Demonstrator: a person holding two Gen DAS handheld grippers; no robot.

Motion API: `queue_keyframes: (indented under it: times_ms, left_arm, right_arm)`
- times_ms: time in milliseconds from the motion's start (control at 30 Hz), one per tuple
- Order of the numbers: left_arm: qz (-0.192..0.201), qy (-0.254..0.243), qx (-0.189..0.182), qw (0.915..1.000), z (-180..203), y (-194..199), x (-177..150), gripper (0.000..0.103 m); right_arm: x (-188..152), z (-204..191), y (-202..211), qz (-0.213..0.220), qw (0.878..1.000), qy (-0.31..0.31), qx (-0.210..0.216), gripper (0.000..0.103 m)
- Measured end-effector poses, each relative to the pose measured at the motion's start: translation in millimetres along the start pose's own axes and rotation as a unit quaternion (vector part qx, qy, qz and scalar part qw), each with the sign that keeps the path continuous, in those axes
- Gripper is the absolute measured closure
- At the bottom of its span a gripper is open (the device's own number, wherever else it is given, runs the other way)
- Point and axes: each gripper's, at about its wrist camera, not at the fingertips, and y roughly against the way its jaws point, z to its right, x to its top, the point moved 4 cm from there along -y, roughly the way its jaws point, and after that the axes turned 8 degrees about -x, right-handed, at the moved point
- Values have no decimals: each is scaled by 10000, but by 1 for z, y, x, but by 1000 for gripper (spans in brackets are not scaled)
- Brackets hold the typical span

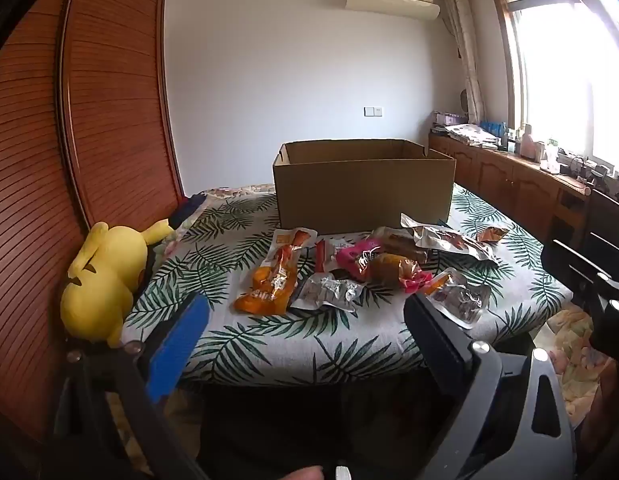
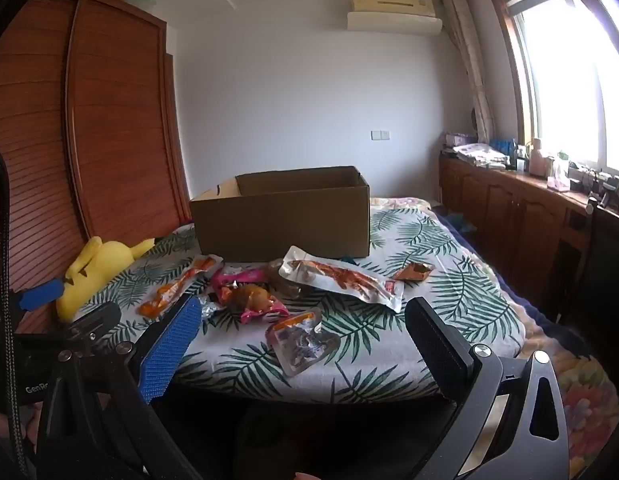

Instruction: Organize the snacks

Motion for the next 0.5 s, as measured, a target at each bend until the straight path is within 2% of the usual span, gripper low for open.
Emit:
queue_keyframes:
  times_ms: [33,267,467,500]
  left_arm:
    - [8,8,4,10000,0,0,0,4]
    - [24,-7,-4,10000,6,1,1,4]
    - [18,55,-22,10000,-4,1,0,4]
    - [16,53,-22,10000,-3,3,1,4]
  right_arm:
    - [-1,1,-2,-117,9999,-36,9,0]
    - [-1,2,-3,-50,10000,-47,-9,0]
    - [-1,1,-11,-67,10000,-60,-33,0]
    - [-1,4,-2,-32,10000,-62,-48,0]
